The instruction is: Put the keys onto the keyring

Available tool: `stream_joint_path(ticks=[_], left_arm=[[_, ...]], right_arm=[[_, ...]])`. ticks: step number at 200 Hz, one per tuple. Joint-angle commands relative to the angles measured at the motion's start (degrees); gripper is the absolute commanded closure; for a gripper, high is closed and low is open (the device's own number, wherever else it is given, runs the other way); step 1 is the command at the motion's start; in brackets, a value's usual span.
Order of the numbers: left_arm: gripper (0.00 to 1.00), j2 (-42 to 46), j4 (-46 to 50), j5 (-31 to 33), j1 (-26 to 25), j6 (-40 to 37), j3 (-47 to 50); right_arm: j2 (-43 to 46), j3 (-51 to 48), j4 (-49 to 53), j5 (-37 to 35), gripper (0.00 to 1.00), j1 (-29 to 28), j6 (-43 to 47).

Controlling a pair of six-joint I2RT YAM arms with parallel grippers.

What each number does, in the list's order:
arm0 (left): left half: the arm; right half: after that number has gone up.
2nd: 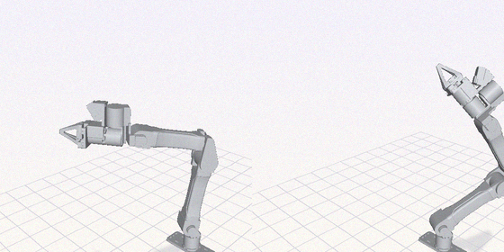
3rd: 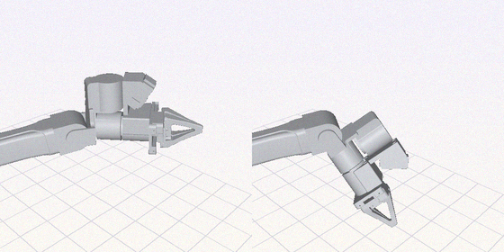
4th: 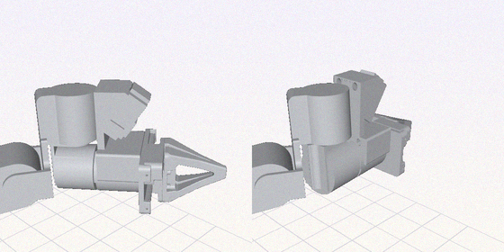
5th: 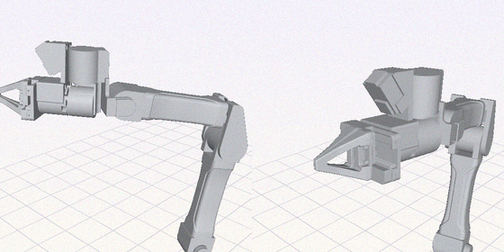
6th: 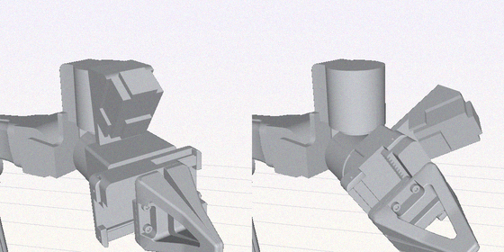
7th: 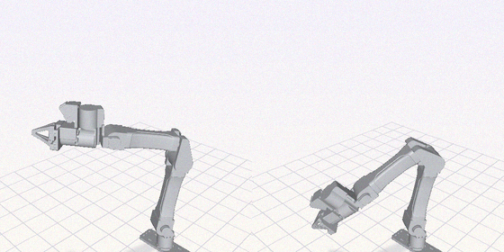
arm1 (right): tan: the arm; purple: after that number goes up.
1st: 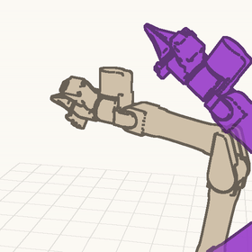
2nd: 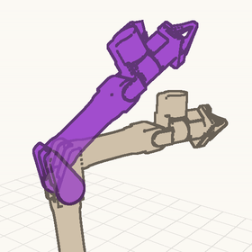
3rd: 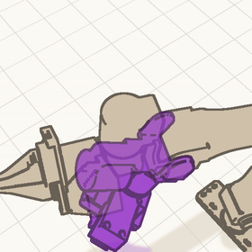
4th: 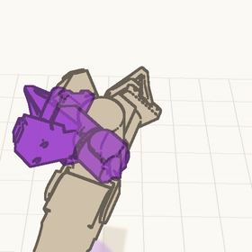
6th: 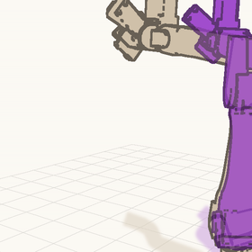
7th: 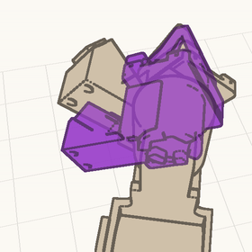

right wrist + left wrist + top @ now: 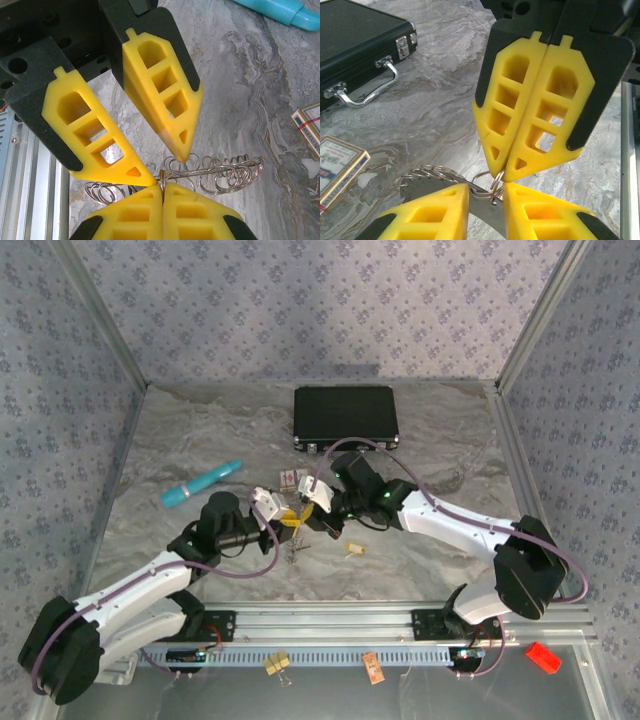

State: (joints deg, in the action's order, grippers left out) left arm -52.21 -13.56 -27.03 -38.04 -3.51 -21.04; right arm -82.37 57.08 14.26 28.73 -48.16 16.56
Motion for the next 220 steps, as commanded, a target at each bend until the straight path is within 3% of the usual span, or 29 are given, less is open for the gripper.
stream_joint_path(ticks=[1, 114, 171, 202, 220], left_arm=[[0.78, -0.35, -1.85, -3.30, -0.71, -1.34, -0.32], [0.81, 0.61, -0.27, -7.47, -1.67, -5.33, -0.65], [1.00, 1.55, 3.08, -9.83, -2.59, -10.28, -2.07], [1.00, 2.63, 2.38, -9.11, -2.76, -10.66, -1.49], [1.00, 3.62, 0.56, -7.40, -2.83, -9.41, -0.24]], right_arm=[[1.62, 2.59, 0.99, 0.44, 1.00, -0.91, 1.33], [0.73, 4.20, 1.34, 4.29, 1.00, -1.85, 3.06], [1.42, 3.65, 1.13, 6.32, 1.00, -3.16, 7.14], [2.23, 2.77, 0.72, 5.28, 1.00, -2.95, 7.33], [3.73, 1.19, -0.46, 4.69, 0.77, -1.71, 5.36]])
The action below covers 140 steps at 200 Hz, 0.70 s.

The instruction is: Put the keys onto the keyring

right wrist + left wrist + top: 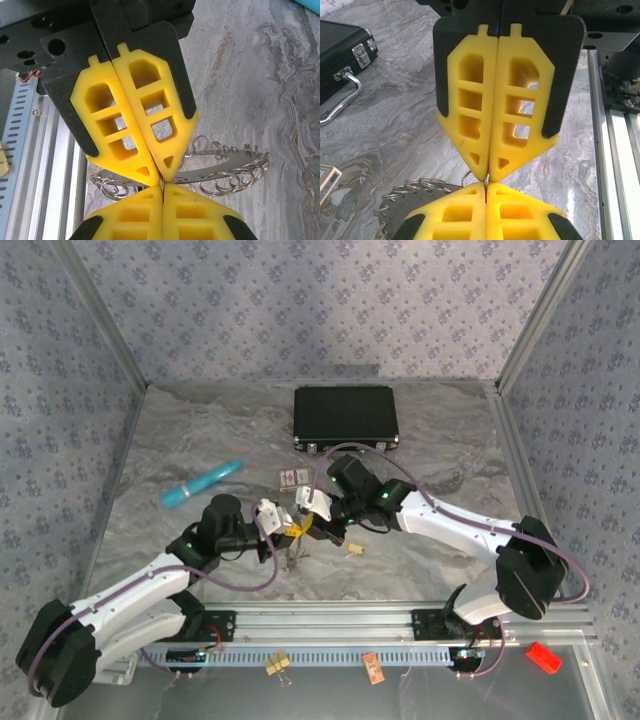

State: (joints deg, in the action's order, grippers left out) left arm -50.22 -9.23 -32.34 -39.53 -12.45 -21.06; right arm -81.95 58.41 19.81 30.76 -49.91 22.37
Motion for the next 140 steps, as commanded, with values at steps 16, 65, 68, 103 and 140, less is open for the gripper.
stream_joint_path(ticks=[16, 65, 68, 103, 140], left_arm=[[1.00, 2.65, -5.14, -0.14, -1.51, 0.76, 0.79], [1.00, 4.86, -8.93, 3.42, -2.09, 3.56, 3.46], [1.00, 4.81, -9.00, 3.44, -2.13, 3.63, 3.52], [1.00, 4.80, -10.27, 3.58, -2.17, 4.19, 4.05], [1.00, 4.39, -11.38, 3.53, -2.30, 4.41, 4.36]], right_arm=[[5.69, -2.24, -7.22, 2.45, 0.62, 1.74, -3.41], [12.50, -14.53, -15.62, 0.12, 0.59, 3.22, -10.80], [12.80, -15.35, -16.45, 0.05, 0.59, 2.96, -10.92], [15.70, -22.15, -24.63, -2.41, 0.64, -0.64, -9.01], [15.45, -24.77, -29.12, -3.05, 0.72, -1.24, -10.50]])
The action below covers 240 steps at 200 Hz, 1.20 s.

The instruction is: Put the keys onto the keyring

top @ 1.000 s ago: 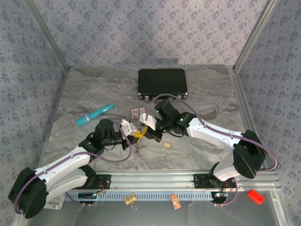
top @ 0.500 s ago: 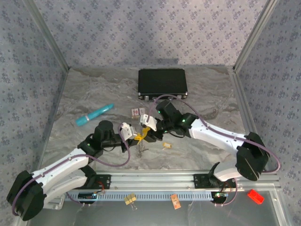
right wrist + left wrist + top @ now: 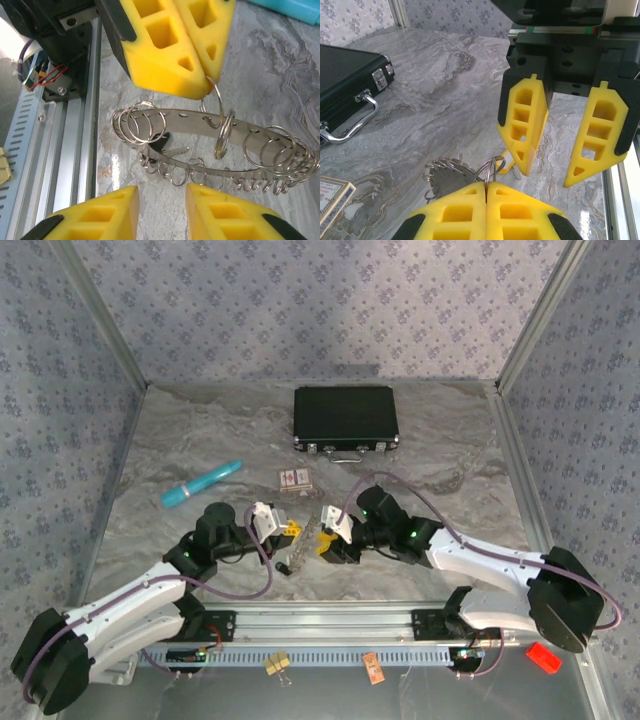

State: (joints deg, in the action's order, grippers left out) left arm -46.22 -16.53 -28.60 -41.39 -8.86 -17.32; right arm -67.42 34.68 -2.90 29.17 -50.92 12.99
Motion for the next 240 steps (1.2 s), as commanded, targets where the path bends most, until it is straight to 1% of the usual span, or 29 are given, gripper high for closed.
stream_joint_path(ticks=[1, 13, 27, 53, 87, 94, 106, 127, 164, 182, 240], left_arm=[[1.00, 0.36, -4.06, -0.26, -0.40, 0.85, 0.58], [1.00, 0.23, -4.16, -0.46, -0.44, 0.90, 0.61], [1.00, 0.15, -4.20, -0.40, -0.43, 1.04, 0.58], [1.00, 0.17, -4.00, -0.43, -0.50, 1.08, 0.54], [1.00, 0.20, -3.84, -0.23, -0.51, 0.75, 0.36], [1.00, 0.20, -3.69, -0.18, -0.53, 0.77, 0.37], [1.00, 0.21, -3.68, -0.23, -0.52, 0.68, 0.34], [1.00, 0.23, -3.42, -0.22, -0.49, 0.69, 0.19], [1.00, 0.22, -3.27, -0.18, -0.49, 0.65, 0.18], [1.00, 0.20, -3.30, -0.15, -0.50, 0.59, 0.17], [1.00, 0.28, -2.98, -0.14, -0.46, 0.59, 0.12]], right_arm=[[0.90, -1.07, -6.55, -1.51, 0.72, -0.24, -1.12], [0.26, -1.45, -8.03, -1.62, 0.74, -0.24, -1.20], [-0.62, -1.45, -9.68, -2.11, 0.75, -0.32, -1.60], [-1.07, -1.87, -11.30, -6.25, 0.75, -0.37, -2.10], [1.60, -3.33, -7.67, -11.56, 0.75, 0.06, 0.64], [2.12, -3.45, -7.18, -12.44, 0.73, 0.02, 1.07], [2.94, -3.78, -7.32, -13.29, 0.65, 0.01, 1.55], [3.28, -3.62, -8.47, -12.62, 0.61, -0.39, 2.99], [1.66, -1.88, -9.20, -9.91, 0.60, -1.11, 5.03], [0.51, -1.03, -9.30, -10.03, 0.60, -1.51, 5.67], [-2.17, 1.09, -10.91, -10.42, 0.64, -1.95, 7.05]])
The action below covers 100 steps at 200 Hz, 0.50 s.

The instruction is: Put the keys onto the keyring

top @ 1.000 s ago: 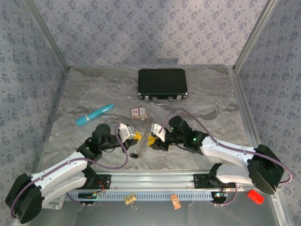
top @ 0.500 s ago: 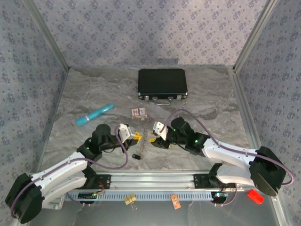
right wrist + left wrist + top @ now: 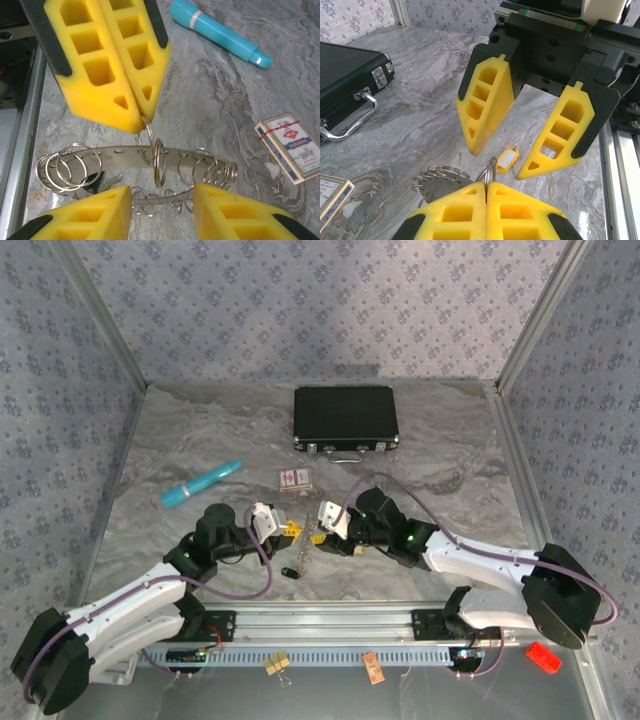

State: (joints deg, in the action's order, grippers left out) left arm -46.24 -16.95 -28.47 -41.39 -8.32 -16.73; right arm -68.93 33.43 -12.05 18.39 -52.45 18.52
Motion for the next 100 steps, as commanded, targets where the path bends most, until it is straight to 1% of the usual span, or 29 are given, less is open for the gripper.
stream_joint_path(ticks=[1, 15, 70, 100], left_arm=[[1.00, 0.37, -2.56, -0.27, -0.45, 0.05, -0.48], [1.00, 0.29, -2.63, -0.27, -0.53, -0.04, -0.43], [1.00, 0.35, -2.64, -0.30, -0.58, -0.03, -0.49], [1.00, 0.39, -2.40, -0.35, -0.54, -0.04, -0.54]], right_arm=[[-0.67, 2.34, -1.75, 0.34, 0.64, -0.44, 1.52], [-0.95, 2.60, -1.74, 0.42, 0.66, -0.39, 1.54], [-1.11, 2.61, -1.79, 0.20, 0.79, -0.46, 1.73], [-1.12, 2.76, -1.87, -0.03, 0.82, -0.51, 1.74]])
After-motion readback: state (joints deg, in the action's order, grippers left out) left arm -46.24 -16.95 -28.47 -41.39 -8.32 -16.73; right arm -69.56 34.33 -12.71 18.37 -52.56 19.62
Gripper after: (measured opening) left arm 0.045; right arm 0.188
